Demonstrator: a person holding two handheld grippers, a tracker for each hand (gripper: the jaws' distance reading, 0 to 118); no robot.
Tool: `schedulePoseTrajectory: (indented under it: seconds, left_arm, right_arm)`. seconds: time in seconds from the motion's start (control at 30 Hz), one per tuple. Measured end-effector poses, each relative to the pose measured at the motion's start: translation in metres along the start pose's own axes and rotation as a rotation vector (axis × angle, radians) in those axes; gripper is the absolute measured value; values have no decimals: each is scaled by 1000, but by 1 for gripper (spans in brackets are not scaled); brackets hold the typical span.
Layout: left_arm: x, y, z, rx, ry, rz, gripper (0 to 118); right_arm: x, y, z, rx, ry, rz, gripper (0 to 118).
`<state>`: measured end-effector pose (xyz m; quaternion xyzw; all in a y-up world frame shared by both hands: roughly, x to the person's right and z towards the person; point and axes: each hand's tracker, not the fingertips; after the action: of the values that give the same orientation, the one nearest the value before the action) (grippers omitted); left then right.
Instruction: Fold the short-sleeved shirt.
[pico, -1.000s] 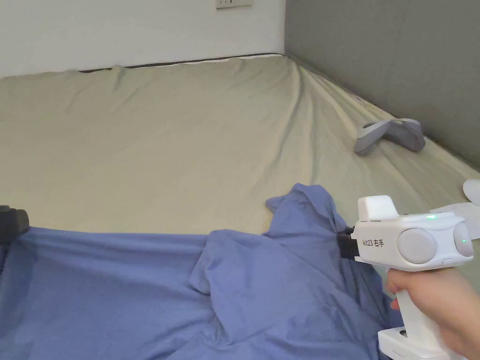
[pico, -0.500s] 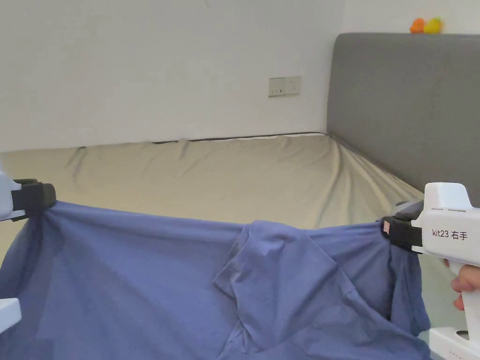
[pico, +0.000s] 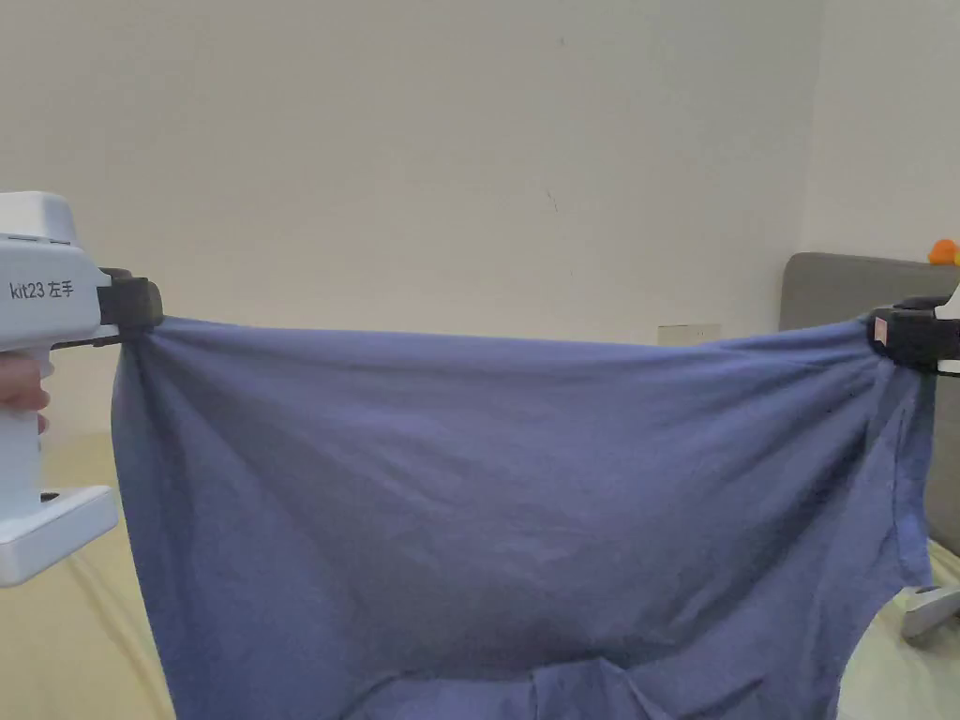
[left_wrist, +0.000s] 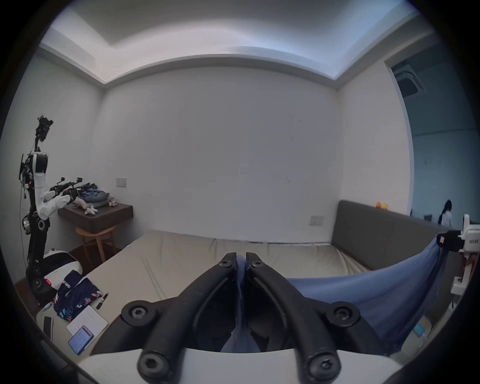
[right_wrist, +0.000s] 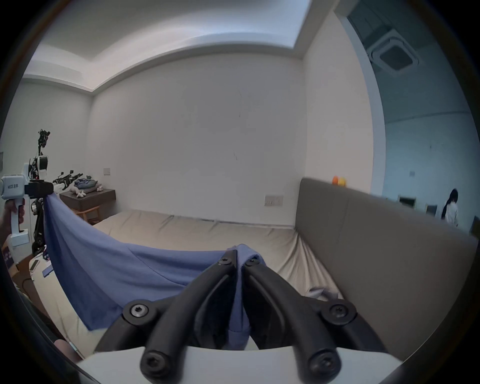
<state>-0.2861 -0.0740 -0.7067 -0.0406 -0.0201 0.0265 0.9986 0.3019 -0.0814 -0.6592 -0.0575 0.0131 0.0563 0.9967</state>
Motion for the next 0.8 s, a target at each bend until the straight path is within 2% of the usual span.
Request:
schedulePoseTrajectory:
  seconds: [0.1,0.17,0.2,0.37,0.63,0.8]
  left_arm:
    - [-4,12,1,1,26,35,2]
    - [-1,16,1,18,55,9,2]
    - [-2,18,-1,20,52,13,2]
    - [-8,27,-22,12,101,6,2]
    - [-8,47,-104,9,167,-77,2]
    - [-6,61,-163,30,172,-33,2]
  right_arm:
    - [-5,19,-6,27,-8,-1,3]
    - [-13,30,-10,93,-42,85,3]
    - [-15,31,-15,71,-38,60,3]
    - [-17,45,-48,58,-52,85,3]
    - [-29,69,-144,39,-109,158,3]
    - [-35,91,-209,79,-182,170,3]
